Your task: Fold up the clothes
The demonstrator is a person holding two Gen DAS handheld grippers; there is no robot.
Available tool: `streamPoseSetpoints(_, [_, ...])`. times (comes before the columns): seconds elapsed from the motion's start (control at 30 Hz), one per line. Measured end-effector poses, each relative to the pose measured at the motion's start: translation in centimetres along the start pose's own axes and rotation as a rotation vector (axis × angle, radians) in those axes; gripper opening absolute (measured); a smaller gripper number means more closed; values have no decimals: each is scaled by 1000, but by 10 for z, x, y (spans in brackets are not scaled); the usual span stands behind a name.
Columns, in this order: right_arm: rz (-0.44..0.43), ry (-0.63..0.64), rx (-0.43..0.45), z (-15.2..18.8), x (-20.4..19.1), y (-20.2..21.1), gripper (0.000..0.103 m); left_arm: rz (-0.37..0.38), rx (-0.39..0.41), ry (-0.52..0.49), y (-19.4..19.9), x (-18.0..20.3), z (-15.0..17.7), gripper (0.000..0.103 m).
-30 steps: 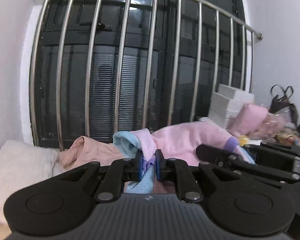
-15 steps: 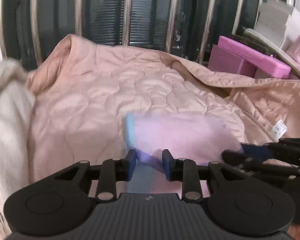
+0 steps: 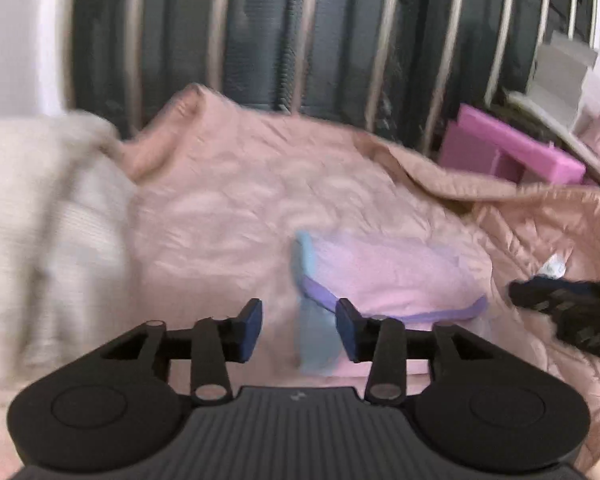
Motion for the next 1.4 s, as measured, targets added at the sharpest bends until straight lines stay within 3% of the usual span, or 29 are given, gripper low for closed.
streamPoseSetpoints(0.17, [-20, 8, 77, 7, -5, 80, 48, -81, 77, -30, 86, 1, 24, 78])
streamPoseSetpoints(0.23, [-25, 6, 86, 20, -11, 108, 53, -92, 104, -24, 123, 2, 45, 103])
streamPoseSetpoints(0.37, [-125, -15, 85, 78, -22, 165, 88, -105, 122, -1, 196, -5, 118, 103])
streamPoseSetpoints(0.53, [-133, -29, 45, 155, -47, 194, 93, -121, 53, 62, 212, -14, 191, 103])
streamPoseSetpoints(0.63, [-119, 9, 10, 185, -73, 189, 93, -123, 9, 85, 205, -15, 213, 103])
streamPoseSetpoints(0.83, [-20, 99, 30, 214, -109, 179, 97, -192, 42, 56, 205, -13, 229, 103])
streamPoseSetpoints(1.0, [-94, 30, -26, 219, -110, 165, 100, -206, 17, 51, 190, -12, 231, 103])
streamPoseSetpoints(1.13, [-53, 23, -54, 215, -117, 159, 103, -237, -27, 7, 174, -8, 225, 102])
streamPoseSetpoints(1.27, [-10, 15, -76, 209, -120, 151, 103, -209, -54, 76, 166, -16, 220, 102])
streamPoseSetpoints(1.4, [8, 17, -82, 208, -119, 149, 103, -202, -61, 69, 165, -18, 219, 102])
Point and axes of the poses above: each gripper's, at about its wrist camera, not at the fingertips, and y roughly against the way its jaws point, x to its right, z to its underside, the point moved 2 cm from there along -y, roughly the way its jaws point, and after that the axes turned 7 degrees about -x, right-handed, at the moved point
